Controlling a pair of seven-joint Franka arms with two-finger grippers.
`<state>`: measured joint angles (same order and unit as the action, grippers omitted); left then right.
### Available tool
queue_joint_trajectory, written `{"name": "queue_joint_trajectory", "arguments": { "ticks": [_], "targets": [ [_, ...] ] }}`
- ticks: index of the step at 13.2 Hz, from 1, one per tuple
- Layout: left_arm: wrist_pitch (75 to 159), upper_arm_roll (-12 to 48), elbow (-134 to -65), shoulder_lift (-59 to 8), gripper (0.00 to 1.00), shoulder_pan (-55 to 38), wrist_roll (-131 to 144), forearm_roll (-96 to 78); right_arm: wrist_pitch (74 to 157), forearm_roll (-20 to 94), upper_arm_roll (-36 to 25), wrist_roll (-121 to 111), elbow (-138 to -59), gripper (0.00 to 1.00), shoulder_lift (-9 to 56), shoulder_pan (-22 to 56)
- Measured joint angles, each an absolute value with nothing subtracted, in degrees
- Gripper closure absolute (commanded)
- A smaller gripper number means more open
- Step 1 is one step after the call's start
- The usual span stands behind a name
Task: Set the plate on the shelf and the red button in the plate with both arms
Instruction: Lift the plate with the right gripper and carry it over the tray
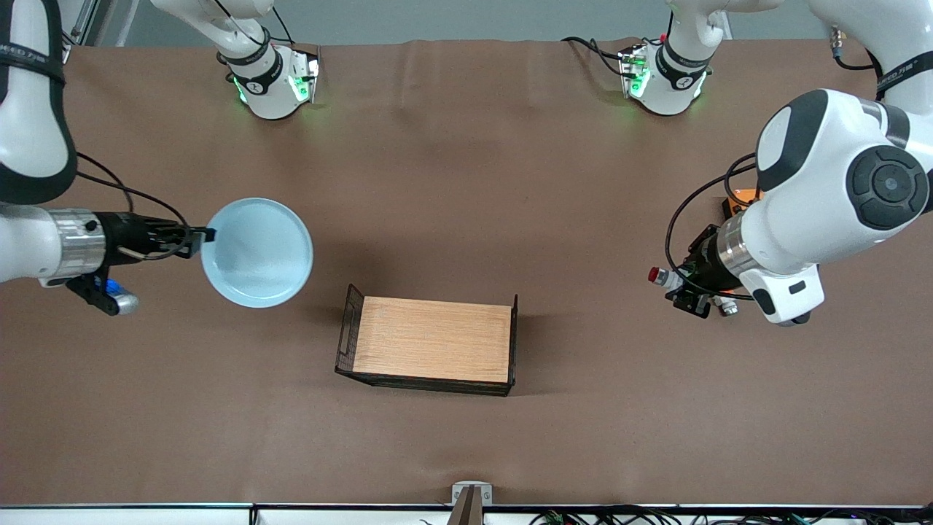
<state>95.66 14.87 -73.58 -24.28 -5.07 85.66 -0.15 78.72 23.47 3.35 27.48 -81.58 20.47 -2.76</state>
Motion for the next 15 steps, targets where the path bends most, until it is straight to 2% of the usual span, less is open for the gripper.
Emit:
{"name": "queue_joint_trajectory", "arguments": {
  "ticks": [6, 11, 15],
  "targets": [
    [96.3, 14.8, -70.7, -24.6, 1.0, -5.7, 89.0, -0.4, 90.4, 30.4, 3.4, 46.5, -82.0, 0.96, 20.5, 5.5],
    [101.9, 14.9, -70.1, -24.7, 1.0, -7.1, 97.3, -2.4, 99.0, 30.9, 3.4, 60.7, -82.3, 0.96, 19.8, 12.5],
    [104.9, 14.9, -70.1, -25.4, 1.0, -9.8, 102.1, -2.4, 110.1, 30.9, 3.3, 66.4, -88.1, 0.95, 17.4, 17.5]
  ]
}}
